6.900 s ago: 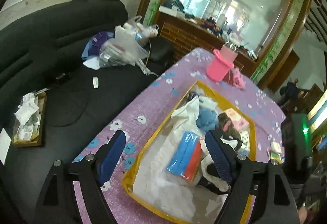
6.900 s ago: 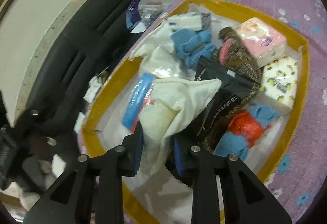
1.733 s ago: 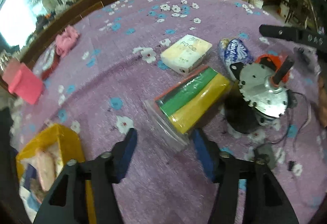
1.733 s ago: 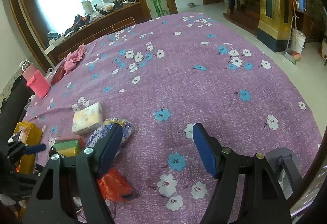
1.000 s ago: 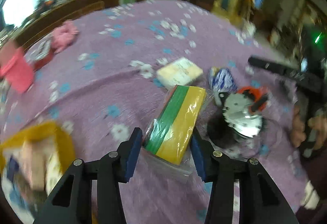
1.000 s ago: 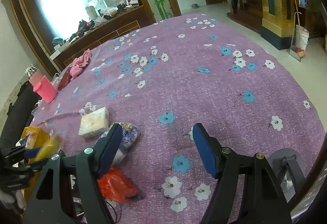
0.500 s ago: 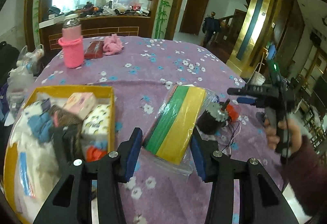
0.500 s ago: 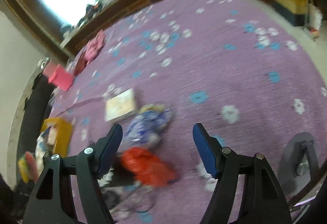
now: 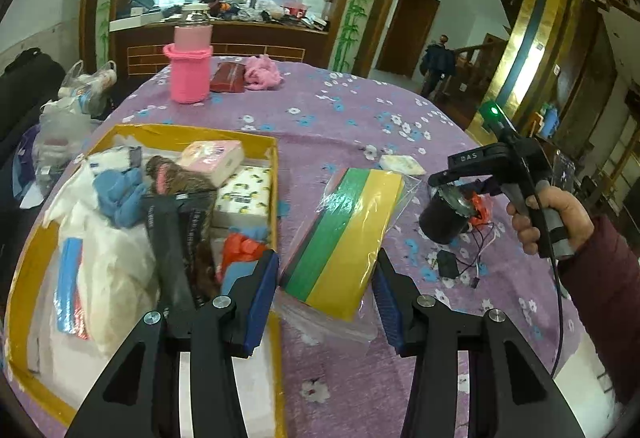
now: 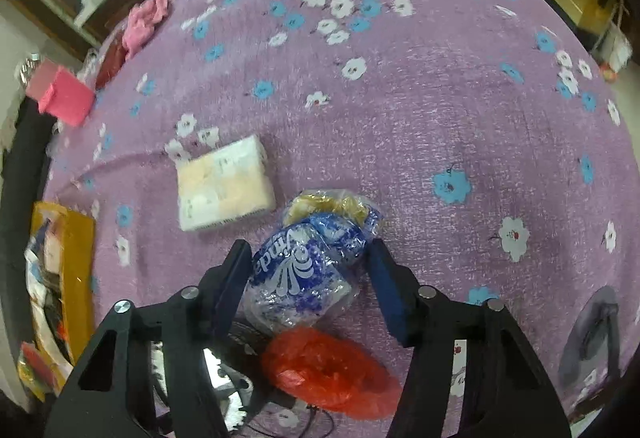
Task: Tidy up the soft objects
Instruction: 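Carry the green-yellow sponge pack and blue-patterned bag into the tray with both grippers, then open both grippers to release the items in the tray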
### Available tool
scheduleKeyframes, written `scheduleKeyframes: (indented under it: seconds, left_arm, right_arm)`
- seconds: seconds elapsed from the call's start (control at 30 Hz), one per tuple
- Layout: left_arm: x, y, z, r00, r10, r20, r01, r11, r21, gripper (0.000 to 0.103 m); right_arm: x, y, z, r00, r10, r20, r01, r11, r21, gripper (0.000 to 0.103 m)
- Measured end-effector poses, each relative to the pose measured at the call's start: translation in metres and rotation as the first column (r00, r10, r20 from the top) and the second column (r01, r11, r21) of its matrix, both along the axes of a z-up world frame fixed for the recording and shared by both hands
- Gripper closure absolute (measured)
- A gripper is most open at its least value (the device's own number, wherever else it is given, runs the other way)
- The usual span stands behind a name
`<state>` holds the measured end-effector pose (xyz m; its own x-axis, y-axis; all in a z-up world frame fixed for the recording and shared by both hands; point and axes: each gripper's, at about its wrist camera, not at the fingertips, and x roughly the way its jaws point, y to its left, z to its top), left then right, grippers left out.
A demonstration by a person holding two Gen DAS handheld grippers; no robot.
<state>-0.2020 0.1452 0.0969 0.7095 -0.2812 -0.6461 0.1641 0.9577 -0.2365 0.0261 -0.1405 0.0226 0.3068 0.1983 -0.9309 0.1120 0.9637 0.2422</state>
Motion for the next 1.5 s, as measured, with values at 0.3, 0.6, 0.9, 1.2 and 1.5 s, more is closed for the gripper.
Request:
scheduleKeyframes:
  seconds: [0.3, 0.6, 0.9, 1.2, 1.5]
  left_arm:
    - [-0.017, 0.046, 0.001, 0.993, 0.117, -0.002, -0.117, 0.993, -0.015, 0.057]
    - [-0.037, 0.083, -0.008, 0.966, 0.250, -0.064, -0.251, 0.968, -0.004, 0.057]
    - [-0.042, 0.109, -0.022, 0.933, 0.336, -0.131, -0.339, 0.941, 0.000, 0.053]
    - [-0.056, 0.126, -0.014, 0.936, 0.338, -0.099, -0.348, 0.931, -0.107, 0.019]
    - [-0.085, 0.144, 0.002, 0.894, 0.447, -0.024, -0.446, 0.885, -0.132, 0.008]
  right_arm:
    - [-0.032, -0.014, 0.070, 0.979, -0.047, 0.198, 0.048, 0.999, 0.000, 0.047]
    - [-0.088, 0.087, 0.099, 0.941, 0.207, 0.266, -0.235, 0.969, 0.075, 0.046]
    - [-0.141, 0.237, 0.073, 0.838, 0.494, 0.231, -0.529, 0.838, 0.130, 0.046]
    - [-0.156, 0.299, 0.034, 0.816, 0.554, 0.165, -0.574, 0.810, 0.119, 0.044]
    - [-0.161, 0.308, 0.030, 0.805, 0.563, 0.189, -0.582, 0.810, 0.069, 0.041]
